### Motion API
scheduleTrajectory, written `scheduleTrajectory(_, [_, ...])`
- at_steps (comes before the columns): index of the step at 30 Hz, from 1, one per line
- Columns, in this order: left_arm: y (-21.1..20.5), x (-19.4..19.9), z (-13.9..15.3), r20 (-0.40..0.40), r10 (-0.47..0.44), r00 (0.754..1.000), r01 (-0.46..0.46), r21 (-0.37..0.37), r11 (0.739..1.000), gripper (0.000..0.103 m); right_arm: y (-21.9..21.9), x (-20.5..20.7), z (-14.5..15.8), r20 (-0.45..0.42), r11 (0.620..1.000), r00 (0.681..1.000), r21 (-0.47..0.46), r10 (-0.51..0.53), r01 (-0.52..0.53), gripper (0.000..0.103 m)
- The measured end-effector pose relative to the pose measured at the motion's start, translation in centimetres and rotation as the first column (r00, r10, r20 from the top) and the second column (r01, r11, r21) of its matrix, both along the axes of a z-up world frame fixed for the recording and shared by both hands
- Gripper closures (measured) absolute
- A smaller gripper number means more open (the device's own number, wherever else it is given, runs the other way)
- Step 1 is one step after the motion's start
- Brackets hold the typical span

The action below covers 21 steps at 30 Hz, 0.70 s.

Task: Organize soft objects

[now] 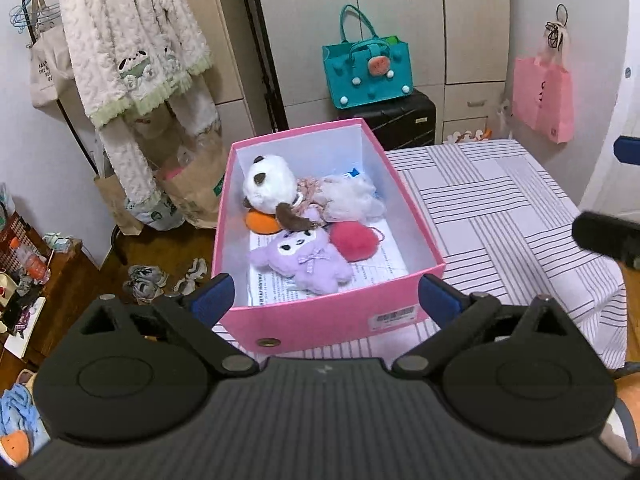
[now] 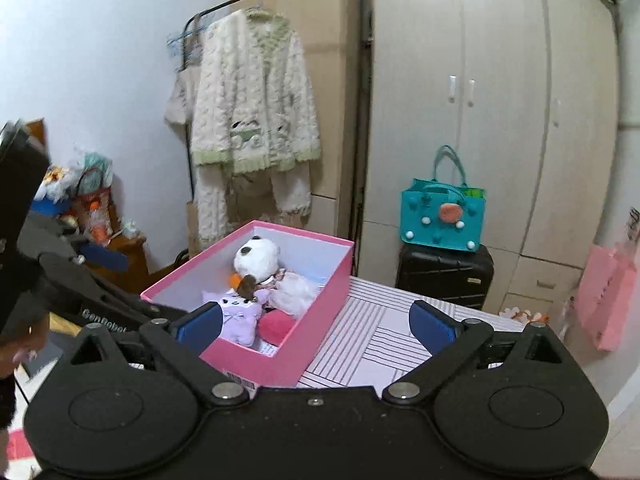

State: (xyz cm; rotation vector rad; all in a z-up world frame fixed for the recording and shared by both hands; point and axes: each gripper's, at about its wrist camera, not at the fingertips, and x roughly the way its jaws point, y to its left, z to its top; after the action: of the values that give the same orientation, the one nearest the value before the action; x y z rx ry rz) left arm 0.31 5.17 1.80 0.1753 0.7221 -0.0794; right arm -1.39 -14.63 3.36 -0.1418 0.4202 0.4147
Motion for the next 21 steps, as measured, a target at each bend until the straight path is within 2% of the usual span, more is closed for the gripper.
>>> scheduleTrajectory(5, [-1.5,-0.4,-0.8,-0.015,-0.009,1.0,0.009,-0.019,1.0,0.003,-2.0,-0.6,-0.7,0.014,0.997,0.998,0.046,-0.064,0.064,0.002])
scheduleTrajectory(7, [-2.2,-0.5,-1.1,-0.02,-0.01,1.0,0.01,-0.015,1.0,0.003,-2.4,-0.5,-1.2,-0.02,0.998,0.998,0.032,-0.058,0.059,0.002])
scheduleTrajectory(12, [-3.1,-0.9,-1.6,-0.016,0.005,1.0,-0.005,-0.022,1.0,0.003,-3.3,0.3,-2.3,-0.15,0.992,0.982,0.012,-0.119,0.122,0.002])
scheduleTrajectory(21, [-2.9,-1.2,-2.0,-0.001,0.038,0.999,-0.038,-0.024,0.999,0.003,-4.0,-0.7,-2.8,-0.126,0.974,0.966,-0.019,-0.225,0.224,0.002])
